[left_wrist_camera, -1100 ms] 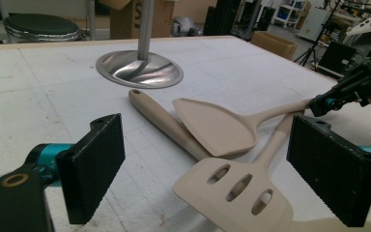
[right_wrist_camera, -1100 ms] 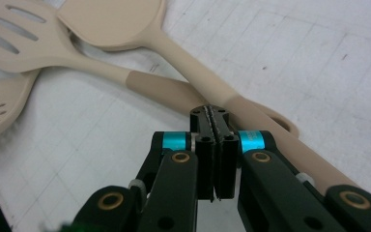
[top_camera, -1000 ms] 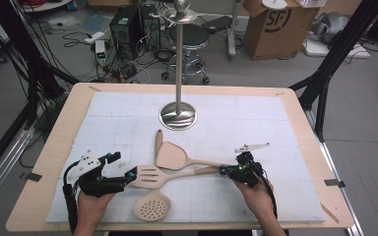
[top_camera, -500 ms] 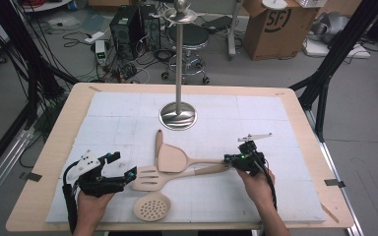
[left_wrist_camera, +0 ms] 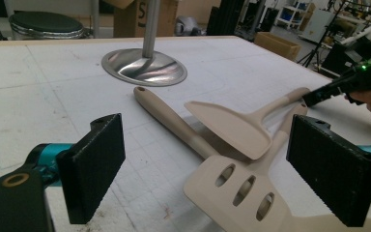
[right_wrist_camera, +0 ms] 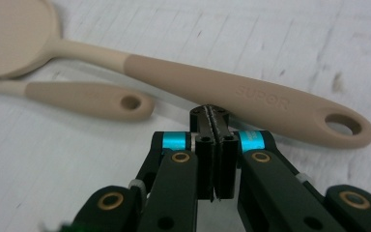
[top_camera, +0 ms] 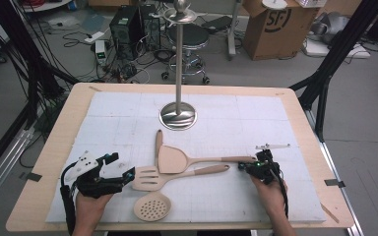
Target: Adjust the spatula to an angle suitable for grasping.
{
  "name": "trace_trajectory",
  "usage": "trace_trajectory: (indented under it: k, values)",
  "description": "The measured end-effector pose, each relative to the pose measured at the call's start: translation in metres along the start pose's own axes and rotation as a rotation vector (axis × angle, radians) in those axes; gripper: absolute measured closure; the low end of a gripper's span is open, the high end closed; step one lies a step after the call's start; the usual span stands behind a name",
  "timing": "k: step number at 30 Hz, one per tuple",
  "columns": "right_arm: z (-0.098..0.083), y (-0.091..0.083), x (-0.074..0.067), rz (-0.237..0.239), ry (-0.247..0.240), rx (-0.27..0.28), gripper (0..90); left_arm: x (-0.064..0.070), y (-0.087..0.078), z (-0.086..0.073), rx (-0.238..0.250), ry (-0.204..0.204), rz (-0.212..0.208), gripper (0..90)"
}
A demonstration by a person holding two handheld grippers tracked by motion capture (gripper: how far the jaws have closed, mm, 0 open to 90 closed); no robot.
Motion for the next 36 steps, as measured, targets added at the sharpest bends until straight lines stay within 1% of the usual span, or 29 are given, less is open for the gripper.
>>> trace_trajectory:
  k: [1, 2, 3, 4, 5, 6, 7, 8, 9, 10, 12, 13, 15, 16, 17, 19, 21, 22, 23, 24, 26, 29, 30, 31, 32, 33, 34, 35, 36]
  values:
    - [0.000, 0.000, 0.000, 0.000, 0.000, 0.000, 89.6, 0.000, 0.000, 0.000, -0.001, 0.001, 0.002, 14.2]
    - [0.008, 0.006, 0.003, -0.007, 0.008, 0.015, 89.6, 0.000, 0.000, 0.000, -0.001, 0.001, 0.002, 14.1]
    - [0.008, 0.006, 0.003, -0.007, 0.008, 0.015, 89.6, 0.000, 0.000, 0.000, 0.000, 0.001, 0.003, 14.1]
    - [0.012, 0.009, 0.004, -0.009, 0.011, 0.019, 89.6, 0.000, 0.000, 0.000, -0.001, 0.000, 0.003, 14.2]
    - [0.020, 0.015, 0.006, -0.027, 0.012, 0.021, 89.6, -0.001, 0.000, 0.000, -0.002, -0.001, 0.005, 14.2]
    - [0.025, 0.019, 0.007, -0.035, 0.010, 0.025, 89.6, -0.001, 0.000, -0.001, -0.002, -0.001, 0.004, 14.1]
    - [0.025, 0.019, 0.007, -0.035, 0.010, 0.025, 89.6, -0.001, 0.000, -0.001, -0.004, 0.000, 0.004, 14.1]
    - [0.029, 0.022, 0.008, -0.039, 0.014, 0.023, 89.6, -0.001, -0.001, -0.001, -0.004, 0.002, 0.006, 14.1]
    - [0.037, 0.028, 0.010, -0.038, 0.023, 0.032, 89.6, -0.002, -0.001, -0.001, -0.003, 0.001, 0.007, 14.1]
    - [0.037, 0.028, 0.010, -0.038, 0.023, 0.032, 89.6, -0.002, -0.001, -0.001, 0.000, -0.001, 0.007, 14.1]
    - [0.044, 0.034, 0.011, -0.034, 0.034, 0.032, 89.6, -0.003, -0.002, -0.001, -0.001, -0.002, 0.011, 14.2]
    - [0.050, 0.040, 0.012, -0.034, 0.035, 0.035, 89.6, -0.004, -0.003, -0.001, 0.000, -0.004, 0.012, 14.2]
    - [0.053, 0.042, 0.012, -0.032, 0.041, 0.033, 89.6, -0.005, -0.003, -0.002, -0.001, -0.006, 0.017, 14.2]
    - [0.060, 0.047, 0.012, -0.030, 0.041, 0.027, 89.6, -0.006, -0.004, -0.002, 0.000, -0.008, 0.017, 14.2]
    - [0.060, 0.047, 0.012, -0.030, 0.041, 0.027, 89.6, -0.006, -0.004, -0.002, 0.000, -0.009, 0.017, 14.2]
    - [0.068, 0.055, 0.011, -0.035, 0.039, 0.025, 89.6, -0.007, -0.004, -0.003, -0.001, -0.011, 0.019, 14.2]
    - [0.071, 0.058, 0.011, -0.032, 0.041, 0.029, 89.6, -0.008, -0.004, -0.003, -0.004, -0.011, 0.020, 14.2]
    - [0.076, 0.062, 0.010, -0.026, 0.044, 0.018, 89.6, -0.008, -0.004, -0.004, -0.005, -0.011, 0.020, 14.2]
    - [0.079, 0.064, 0.010, -0.035, 0.039, 0.011, 89.6, -0.008, -0.004, -0.004, -0.006, -0.011, 0.021, 14.2]
    - [0.079, 0.064, 0.010, -0.035, 0.039, 0.011, 89.6, -0.008, -0.004, -0.004, -0.009, -0.010, 0.019, 14.2]
    - [0.085, 0.069, 0.007, -0.058, 0.027, 0.003, 89.6, -0.007, -0.004, -0.004, -0.012, -0.007, 0.019, 14.2]
    - [0.090, 0.075, 0.004, -0.049, 0.042, 0.010, 89.6, -0.005, -0.005, -0.004, -0.013, -0.001, 0.019, 14.2]
    - [0.091, 0.076, 0.003, -0.048, 0.045, 0.003, 89.6, -0.004, -0.005, -0.004, -0.012, 0.000, 0.020, 14.2]
    - [0.091, 0.077, 0.000, -0.028, 0.041, 0.001, 89.6, -0.004, -0.005, -0.004, -0.012, 0.001, 0.020, 14.2]
    - [0.091, 0.077, 0.000, -0.028, 0.041, 0.001, 89.6, -0.005, -0.005, -0.004, -0.012, 0.000, 0.019, 14.2]
    - [0.091, 0.079, -0.003, -0.016, 0.035, -0.002, 89.6, -0.005, -0.005, -0.005, -0.014, 0.001, 0.019, 14.2]
    - [0.091, 0.080, -0.009, -0.013, 0.014, -0.005, 89.6, -0.005, -0.005, -0.005, -0.016, 0.000, 0.020, 14.2]
    - [0.091, 0.080, -0.009, -0.013, 0.014, -0.005, 89.6, -0.006, -0.005, -0.005, -0.017, 0.000, 0.021, 14.2]
    - [0.091, 0.081, -0.011, -0.001, 0.010, -0.008, 89.6, -0.005, -0.005, -0.005, -0.017, -0.001, 0.021, 14.2]
Point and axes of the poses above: each handheld gripper's, and its own axes: y roughly forward along the jaws, z roughly out of its top, x roughly to its right, the point moved 9 cm from there along y, roughly forward along the jaws, and after that the axes turned 5 degrees about -z, right-handed, at the moved point
